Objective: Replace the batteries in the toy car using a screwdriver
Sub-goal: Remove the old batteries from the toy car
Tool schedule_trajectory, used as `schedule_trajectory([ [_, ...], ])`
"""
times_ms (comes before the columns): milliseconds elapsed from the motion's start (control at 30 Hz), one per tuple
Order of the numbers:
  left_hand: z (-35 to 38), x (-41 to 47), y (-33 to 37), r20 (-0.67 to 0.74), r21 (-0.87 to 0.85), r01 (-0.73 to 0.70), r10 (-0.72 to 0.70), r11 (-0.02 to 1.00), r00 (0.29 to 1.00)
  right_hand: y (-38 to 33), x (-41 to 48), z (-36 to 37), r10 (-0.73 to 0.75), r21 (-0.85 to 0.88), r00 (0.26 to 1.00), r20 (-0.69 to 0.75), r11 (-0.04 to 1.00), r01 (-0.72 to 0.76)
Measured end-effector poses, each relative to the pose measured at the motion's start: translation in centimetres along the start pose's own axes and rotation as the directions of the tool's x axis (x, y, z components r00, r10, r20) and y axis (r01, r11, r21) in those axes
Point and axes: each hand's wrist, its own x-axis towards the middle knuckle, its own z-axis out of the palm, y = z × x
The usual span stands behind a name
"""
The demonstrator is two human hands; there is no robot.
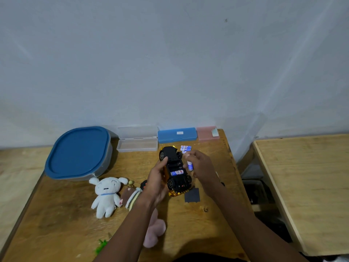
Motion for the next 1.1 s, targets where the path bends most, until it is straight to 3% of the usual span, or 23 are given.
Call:
schedule_trajectory([
  [133, 0.6, -0.3, 0.2, 0.052, 0.016, -0.016, 0.015, 1.000, 0.999, 0.2, 0.2, -0.3, 0.216, 0.063, 0.972, 0.091, 0.973, -0.223],
  [233, 0.8, -0.1, 0.0, 0.026, 0.067, -0.044, 0.042, 0.997, 0.999, 0.1, 0.2, -0.3, 0.271, 0.078, 0.959, 0.086, 0.957, -0.278],
  [467, 0.5, 0.3, 0.0, -0.041, 0.087, -0.046, 0.050, 0.995, 0.998, 0.2, -0.2, -0.7, 0.208, -0.002, 0.971, 0.119, 0.978, -0.210],
  [667, 0.6, 0.3, 0.2, -0.046, 0.099, -0.038, 0.042, 0.994, 0.998, 0.5, -0.1, -1.0, 0.083, -0.208, 0.983, 0.166, 0.977, -0.048],
  [800, 0.8, 0.2, 0.3, -0.028, 0.113, -0.042, 0.045, 0.993, 0.999, 0.6, -0.2, -0.8, -0.033, -0.304, 0.987, 0.160, 0.949, 0.081],
  [1100, 0.9, 0.5, 0.0, -0.043, 0.151, -0.147, 0.155, 0.978, 0.987, 1.0, -0.2, -0.2, -0.159, -0.540, 0.981, 0.116, 0.819, 0.196],
])
